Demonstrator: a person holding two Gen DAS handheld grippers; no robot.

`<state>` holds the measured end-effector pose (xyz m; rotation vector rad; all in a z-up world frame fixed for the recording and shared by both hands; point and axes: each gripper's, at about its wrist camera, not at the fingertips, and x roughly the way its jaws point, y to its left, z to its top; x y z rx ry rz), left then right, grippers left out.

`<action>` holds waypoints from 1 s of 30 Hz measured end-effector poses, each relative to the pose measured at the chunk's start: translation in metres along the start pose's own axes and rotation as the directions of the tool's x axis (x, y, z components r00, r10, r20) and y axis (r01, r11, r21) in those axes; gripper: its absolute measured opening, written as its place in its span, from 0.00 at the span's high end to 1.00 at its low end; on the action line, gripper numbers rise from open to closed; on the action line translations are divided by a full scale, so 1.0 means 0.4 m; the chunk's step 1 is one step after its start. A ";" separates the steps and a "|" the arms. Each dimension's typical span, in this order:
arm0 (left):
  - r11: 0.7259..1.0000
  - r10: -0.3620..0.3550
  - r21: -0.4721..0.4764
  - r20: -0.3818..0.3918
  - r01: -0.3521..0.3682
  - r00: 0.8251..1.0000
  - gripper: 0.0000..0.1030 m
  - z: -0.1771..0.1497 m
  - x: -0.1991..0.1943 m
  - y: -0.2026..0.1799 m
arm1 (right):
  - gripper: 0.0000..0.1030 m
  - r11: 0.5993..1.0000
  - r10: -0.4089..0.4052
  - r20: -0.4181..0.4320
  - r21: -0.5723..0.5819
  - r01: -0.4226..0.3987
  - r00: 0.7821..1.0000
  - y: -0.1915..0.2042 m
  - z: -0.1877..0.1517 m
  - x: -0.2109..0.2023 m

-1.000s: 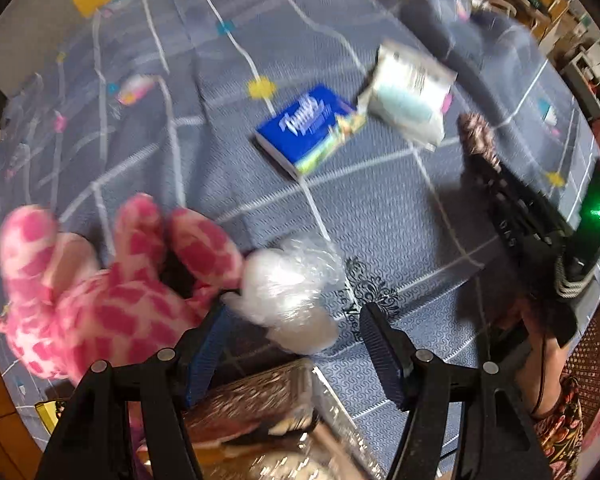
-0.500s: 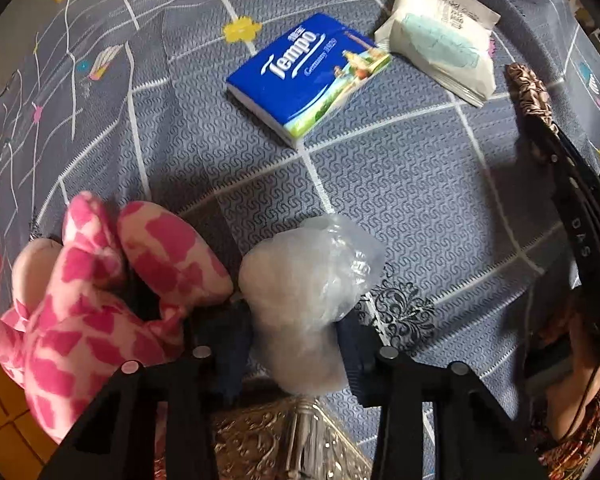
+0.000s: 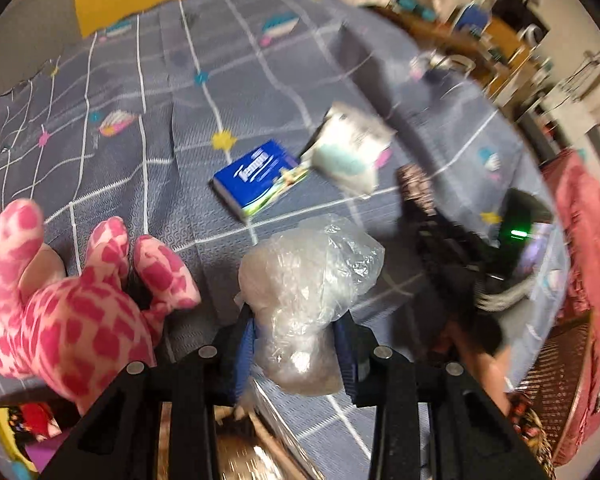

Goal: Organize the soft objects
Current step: 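Grasp the clear plastic bag with the left gripper while the right holds the scrunchie, then carry the plastic bag with the left and the scrunchie with the right to the tray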

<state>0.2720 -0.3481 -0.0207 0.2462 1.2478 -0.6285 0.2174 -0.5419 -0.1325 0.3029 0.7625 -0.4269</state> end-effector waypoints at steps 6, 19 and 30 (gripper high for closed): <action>0.998 -0.046 -0.037 0.117 0.051 0.992 0.65 -0.070 -0.112 0.003 | 0.79 0.999 -0.039 0.037 0.011 0.039 0.999 -0.003 -0.002 -0.019; 0.981 -0.018 -0.172 0.387 0.091 0.922 0.65 -0.294 -0.486 0.222 | 0.79 0.997 -0.076 0.162 -0.011 0.078 0.984 0.012 0.002 -0.084; 0.912 0.089 -0.405 0.334 0.058 0.938 0.65 -0.541 -0.478 0.508 | 0.79 0.996 -0.091 0.157 -0.011 0.094 0.983 -0.014 -0.011 -0.150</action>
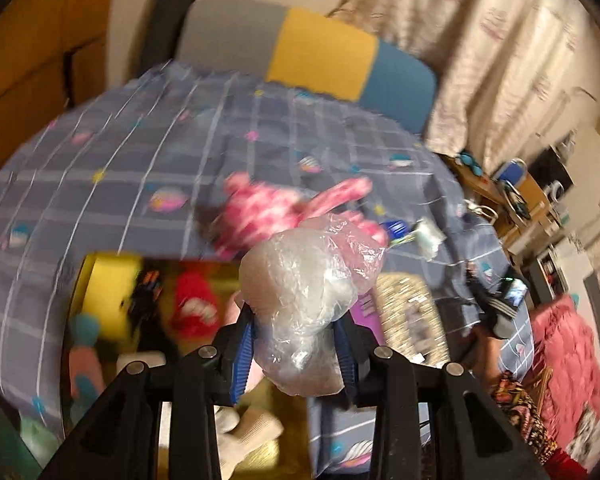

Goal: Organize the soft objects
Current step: 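Carry the plastic bag with the left and the scrunchie with the right to the tray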

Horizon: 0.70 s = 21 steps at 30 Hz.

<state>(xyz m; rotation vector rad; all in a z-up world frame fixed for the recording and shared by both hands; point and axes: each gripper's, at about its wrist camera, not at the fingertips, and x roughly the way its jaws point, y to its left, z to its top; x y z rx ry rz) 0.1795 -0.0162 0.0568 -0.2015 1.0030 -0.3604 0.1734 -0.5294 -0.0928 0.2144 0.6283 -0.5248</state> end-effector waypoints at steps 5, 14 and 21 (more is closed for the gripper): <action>0.999 0.028 -0.037 -0.080 -0.031 0.996 0.65 -0.076 0.073 0.087 | 0.79 1.000 0.005 0.011 -0.031 -0.004 1.000 -0.007 -0.011 -0.061; 0.992 0.129 0.025 -0.191 -0.126 0.973 0.62 -0.173 0.207 0.137 | 0.79 0.998 0.058 0.043 -0.006 -0.058 0.997 -0.011 -0.019 -0.199; 0.993 0.116 0.040 -0.188 -0.110 0.975 0.52 -0.191 0.218 0.123 | 0.79 0.988 0.156 0.075 -0.018 -0.155 0.985 0.056 -0.038 -0.331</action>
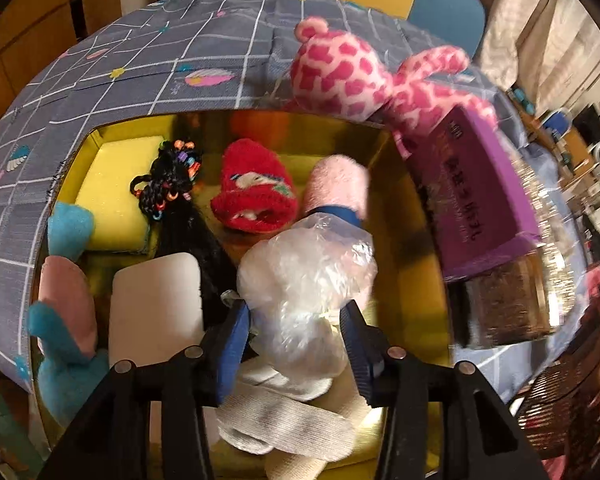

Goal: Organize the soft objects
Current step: 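Carry the plastic bag with the left and the scrunchie with the right to the tray, then open the left gripper to drop the plastic bag in the tray while the right holds the scrunchie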

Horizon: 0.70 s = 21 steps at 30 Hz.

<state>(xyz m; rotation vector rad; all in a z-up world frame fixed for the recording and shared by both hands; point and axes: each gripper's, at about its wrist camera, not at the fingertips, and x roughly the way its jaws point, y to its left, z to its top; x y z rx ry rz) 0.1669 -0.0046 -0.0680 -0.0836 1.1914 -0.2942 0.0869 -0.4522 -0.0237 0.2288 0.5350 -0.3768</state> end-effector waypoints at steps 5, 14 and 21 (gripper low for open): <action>1.000 -0.010 0.003 0.072 0.010 0.997 0.48 -0.014 -0.057 0.014 | 0.79 0.996 0.085 0.017 -0.007 -0.085 0.996 0.077 -0.014 -0.074; 0.986 -0.062 -0.136 0.251 0.099 0.966 0.48 -0.045 -0.173 0.121 | 0.79 0.959 0.283 0.006 -0.033 -0.283 0.959 0.251 -0.034 -0.182; 0.974 -0.069 -0.185 0.301 0.129 0.951 0.48 -0.087 -0.194 0.179 | 0.79 0.888 0.447 -0.042 -0.101 -0.449 0.894 0.444 -0.075 -0.258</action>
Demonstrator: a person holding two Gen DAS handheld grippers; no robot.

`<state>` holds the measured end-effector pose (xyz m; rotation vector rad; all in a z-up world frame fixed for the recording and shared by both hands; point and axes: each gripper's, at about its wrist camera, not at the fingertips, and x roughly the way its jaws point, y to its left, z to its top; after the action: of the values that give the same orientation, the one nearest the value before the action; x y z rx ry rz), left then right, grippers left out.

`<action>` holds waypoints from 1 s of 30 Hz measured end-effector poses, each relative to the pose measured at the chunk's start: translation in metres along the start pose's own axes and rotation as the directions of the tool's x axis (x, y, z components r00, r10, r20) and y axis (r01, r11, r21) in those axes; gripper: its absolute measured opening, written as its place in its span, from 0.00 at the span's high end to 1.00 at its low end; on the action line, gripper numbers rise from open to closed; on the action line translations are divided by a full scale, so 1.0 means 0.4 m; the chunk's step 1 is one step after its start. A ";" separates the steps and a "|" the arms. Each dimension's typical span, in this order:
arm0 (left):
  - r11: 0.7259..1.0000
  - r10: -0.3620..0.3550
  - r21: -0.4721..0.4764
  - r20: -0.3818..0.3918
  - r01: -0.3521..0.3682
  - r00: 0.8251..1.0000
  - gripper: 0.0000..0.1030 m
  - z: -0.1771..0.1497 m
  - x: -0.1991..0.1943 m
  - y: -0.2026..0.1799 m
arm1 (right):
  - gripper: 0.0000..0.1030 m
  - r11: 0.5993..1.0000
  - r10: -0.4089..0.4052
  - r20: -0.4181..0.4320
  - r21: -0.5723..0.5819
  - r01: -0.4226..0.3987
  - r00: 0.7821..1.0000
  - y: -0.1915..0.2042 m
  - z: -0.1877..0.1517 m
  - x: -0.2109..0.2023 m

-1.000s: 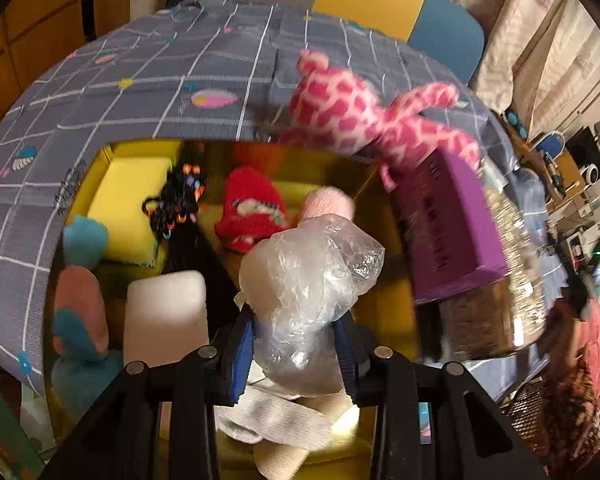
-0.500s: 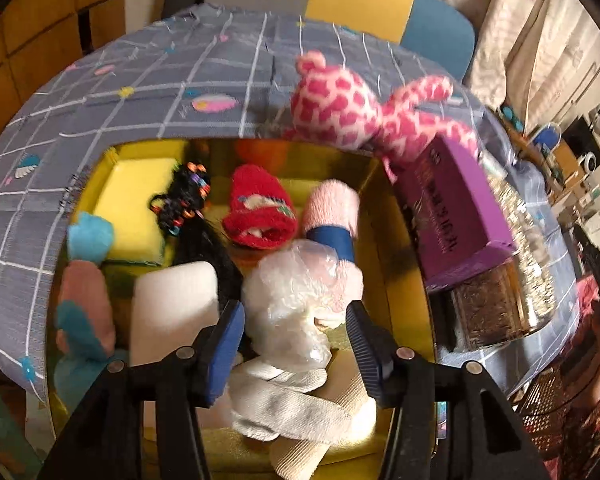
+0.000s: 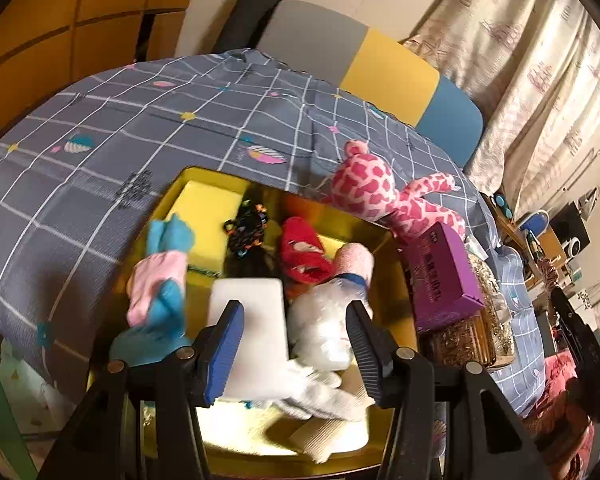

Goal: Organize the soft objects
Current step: 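Open the left gripper to drop the plastic bag in the tray while the right holds the scrunchie, then lower the scrunchie into the tray and open the right gripper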

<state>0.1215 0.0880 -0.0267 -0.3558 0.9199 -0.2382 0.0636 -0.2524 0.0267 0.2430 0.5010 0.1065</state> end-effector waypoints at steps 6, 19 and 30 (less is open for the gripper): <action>0.999 0.001 -0.034 0.008 0.000 1.000 0.48 -0.026 -0.013 0.040 | 0.79 0.993 0.116 -0.074 -0.022 -0.118 0.990 0.152 -0.051 0.039; 0.998 -0.020 -0.067 0.025 0.021 1.000 0.48 -0.050 -0.038 0.086 | 0.79 0.996 0.068 -0.290 -0.030 -0.080 0.955 0.305 -0.176 0.216; 0.996 -0.028 -0.081 0.023 0.030 0.999 0.48 -0.059 -0.037 0.101 | 0.49 0.991 -0.036 -0.243 -0.131 0.004 0.969 0.349 -0.190 0.224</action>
<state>0.0956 0.1257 -0.0451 -0.4465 0.9047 -0.2235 0.0989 -0.0876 -0.0436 0.0975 0.7397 0.1504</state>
